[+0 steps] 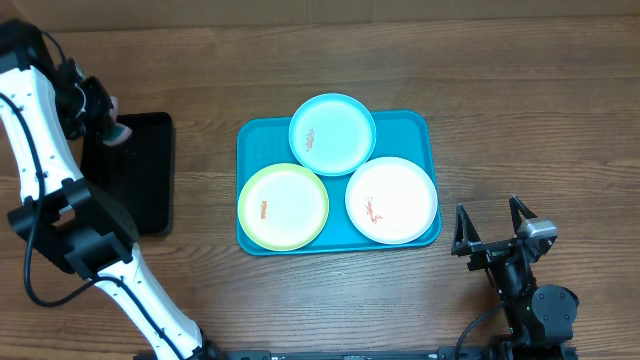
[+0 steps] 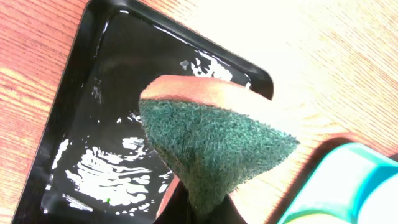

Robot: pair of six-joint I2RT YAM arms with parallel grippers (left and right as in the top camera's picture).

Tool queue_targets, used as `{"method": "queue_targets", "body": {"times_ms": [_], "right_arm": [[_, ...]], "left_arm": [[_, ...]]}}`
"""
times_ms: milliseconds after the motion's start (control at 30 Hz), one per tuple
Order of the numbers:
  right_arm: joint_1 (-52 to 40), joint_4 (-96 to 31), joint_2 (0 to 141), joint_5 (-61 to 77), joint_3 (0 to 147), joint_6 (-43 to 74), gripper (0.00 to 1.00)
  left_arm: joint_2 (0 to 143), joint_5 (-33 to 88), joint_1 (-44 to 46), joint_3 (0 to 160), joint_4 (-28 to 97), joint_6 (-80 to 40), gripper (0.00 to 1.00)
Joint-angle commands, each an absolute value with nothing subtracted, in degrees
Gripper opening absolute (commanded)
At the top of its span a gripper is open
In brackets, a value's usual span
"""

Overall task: Clean dirty plates on tray and stack at the side
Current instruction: 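Lift the sponge with the left gripper and carry it toward the plates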

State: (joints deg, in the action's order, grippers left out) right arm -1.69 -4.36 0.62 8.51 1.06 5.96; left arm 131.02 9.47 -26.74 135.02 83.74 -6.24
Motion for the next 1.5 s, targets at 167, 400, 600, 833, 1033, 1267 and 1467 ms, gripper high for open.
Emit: {"method": "queue_targets", "body": {"times_ms": [167, 400, 600, 833, 1033, 1267, 1467], "right_arm": [[-1.8, -4.12, 0.16, 7.73, 0.47, 5.74, 1.0], [-1.83, -4.12, 0.16, 7.73, 0.47, 5.74, 1.0], [-1.83, -4.12, 0.16, 7.73, 0.47, 5.76, 1.0], [-1.8, -4.12, 0.16, 7.73, 0.47, 5.76, 1.0], [-1.8, -4.12, 0.16, 7.73, 0.47, 5.76, 1.0], [-1.8, -4.12, 0.16, 7.73, 0.47, 5.76, 1.0], [-1.8, -4.12, 0.16, 7.73, 0.47, 5.76, 1.0]], "left_arm": [[130.76, 2.28, -26.98, 120.03, 78.24, -8.64, 0.04], [130.5, 1.91, -27.4, 114.34, 76.34, -9.82, 0.04], [130.47, 1.02, -27.73, 127.92, 84.84, -11.66, 0.04], [130.72, 0.03, -27.59, 120.46, 81.1, -15.73, 0.04], [130.56, 5.54, -27.64, 116.22, 81.78, -12.01, 0.04], [130.43, 7.53, -27.44, 138.72, 96.66, -13.76, 0.04], [124.27, 13.34, -24.64, 143.2, 96.84, -12.14, 0.05]]}}
